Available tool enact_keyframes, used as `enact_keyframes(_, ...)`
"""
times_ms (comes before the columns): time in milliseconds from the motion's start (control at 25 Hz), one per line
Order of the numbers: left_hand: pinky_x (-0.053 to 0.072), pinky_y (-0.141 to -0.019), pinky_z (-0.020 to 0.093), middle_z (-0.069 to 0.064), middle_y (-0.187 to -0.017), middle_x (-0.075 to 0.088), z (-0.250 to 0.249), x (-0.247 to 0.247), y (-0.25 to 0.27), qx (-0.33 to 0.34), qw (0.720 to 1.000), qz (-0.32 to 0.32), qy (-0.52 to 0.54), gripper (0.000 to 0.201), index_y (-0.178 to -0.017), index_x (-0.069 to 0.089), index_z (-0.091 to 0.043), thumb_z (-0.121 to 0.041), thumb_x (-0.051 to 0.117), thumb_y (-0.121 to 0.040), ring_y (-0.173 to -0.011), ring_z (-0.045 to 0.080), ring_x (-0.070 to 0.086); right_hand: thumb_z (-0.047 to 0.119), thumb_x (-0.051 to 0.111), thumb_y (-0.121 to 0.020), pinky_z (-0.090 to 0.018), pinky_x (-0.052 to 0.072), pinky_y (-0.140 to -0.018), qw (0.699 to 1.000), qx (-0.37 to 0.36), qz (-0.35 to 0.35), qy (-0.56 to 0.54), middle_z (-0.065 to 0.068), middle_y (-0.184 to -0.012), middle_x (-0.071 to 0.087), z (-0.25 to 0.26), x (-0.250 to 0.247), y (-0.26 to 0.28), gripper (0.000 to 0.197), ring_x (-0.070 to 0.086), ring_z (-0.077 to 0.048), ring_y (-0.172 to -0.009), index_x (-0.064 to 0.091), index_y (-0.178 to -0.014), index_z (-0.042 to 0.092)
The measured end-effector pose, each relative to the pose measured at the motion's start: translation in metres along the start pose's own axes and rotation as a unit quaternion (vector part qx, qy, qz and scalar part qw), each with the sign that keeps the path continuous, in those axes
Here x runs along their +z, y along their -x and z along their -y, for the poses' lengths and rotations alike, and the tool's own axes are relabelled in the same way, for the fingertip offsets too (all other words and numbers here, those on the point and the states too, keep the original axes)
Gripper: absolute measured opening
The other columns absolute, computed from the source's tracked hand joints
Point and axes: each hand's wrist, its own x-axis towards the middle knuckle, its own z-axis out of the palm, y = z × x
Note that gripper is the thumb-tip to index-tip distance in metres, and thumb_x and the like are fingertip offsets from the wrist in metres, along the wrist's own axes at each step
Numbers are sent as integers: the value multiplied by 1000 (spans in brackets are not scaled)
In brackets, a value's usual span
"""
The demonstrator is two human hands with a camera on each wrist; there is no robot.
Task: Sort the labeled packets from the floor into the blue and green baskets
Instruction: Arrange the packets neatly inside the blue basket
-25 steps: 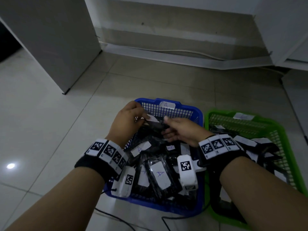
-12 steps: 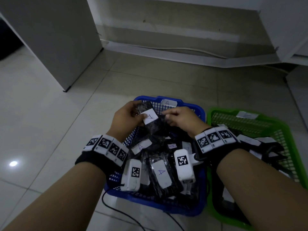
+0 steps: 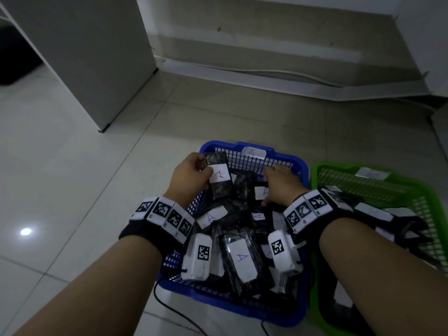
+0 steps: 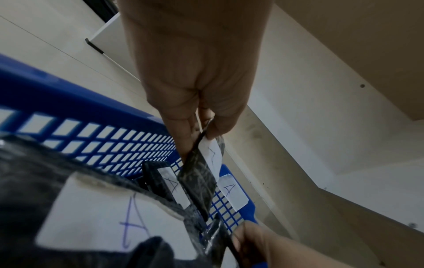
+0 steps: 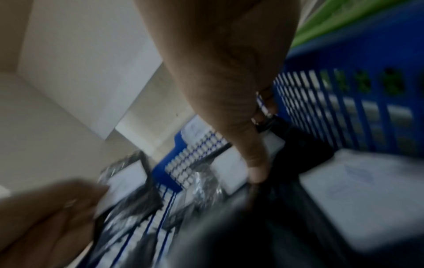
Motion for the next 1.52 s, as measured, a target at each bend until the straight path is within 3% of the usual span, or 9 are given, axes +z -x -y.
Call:
enact_keyframes(160,59,-74,43,4,-84,63,0,0,1,-18,999,-28,8,14,-99,53,-19,-11,56,-88,-85,26,66,20,75,-79,-25,37,-62,980,-23,-63,-185,5,-85,52,-10,-17,8,26,52,-15,-81,51,-90,19)
enact_keyframes(480,60,-63,35,15,-93,60,-34,33,12,-93,966,33,240,14,-104,47,-4,1,50,-92,-74,22,64,10,49,-97,-38,54,-79,761,25,94,-641,-6,-89,68,30,-33,35,13,65,-20,-80,61,-93,15)
enact_keyframes(600,58,-79,35,9,-89,66,-34,36,9,-94,965,107,221,12,-99,56,-5,1,48,-92,-81,21,66,15,44,-100,-44,53,-80,769,41,73,-633,-9,-98,66,27,-24,33,16,63,-23,-84,60,-104,15)
enact_keyframes(680,50,-93,32,4,-103,68,-25,30,-3,-12,989,141,-48,20,-106,64,-9,-5,51,-92,-97,21,64,19,46,-99,-43,54,-81,815,76,10,-574,-10,-109,62,17,-20,29,25,60,-23,-88,50,-123,12)
enact_keyframes(800,37,-96,26,2,-127,55,-17,26,-18,139,891,199,-384,21,-102,71,-17,-12,53,-92,-117,20,53,16,42,-99,-37,49,-83,943,124,-34,-308,-14,-117,56,2,-20,26,36,57,-30,-97,42,-134,5)
enact_keyframes(1000,25,-113,29,-4,-156,23,-9,31,-32,161,791,326,-492,27,-116,68,-25,-19,52,-95,-138,19,33,5,38,-96,-39,50,-95,963,136,34,-232,-18,-97,58,2,-12,31,24,54,-28,-96,51,-76,7)
enact_keyframes(1200,25,-115,35,-1,-157,17,5,30,-41,156,785,321,-507,35,-131,56,-25,-24,50,-97,-140,23,31,9,41,-98,-30,40,-52,963,186,32,-192,-8,-69,41,9,-7,16,35,43,-23,-63,36,-63,10)
enact_keyframes(1360,36,-102,30,4,-128,49,1,23,-33,190,837,263,-440,29,-117,66,-16,-30,52,-95,-118,20,49,8,43,-99,-34,44,-73,968,168,-11,-188,-21,-120,57,13,-5,14,33,58,-34,-106,41,-130,-2)
enact_keyframes(1520,40,-95,24,-9,-112,64,-3,16,-16,104,863,332,-368,31,-113,66,-28,-44,60,-88,-104,9,57,7,46,-98,-32,40,-73,961,157,-45,-222,-21,-123,57,8,-3,15,38,56,-35,-111,37,-134,3)
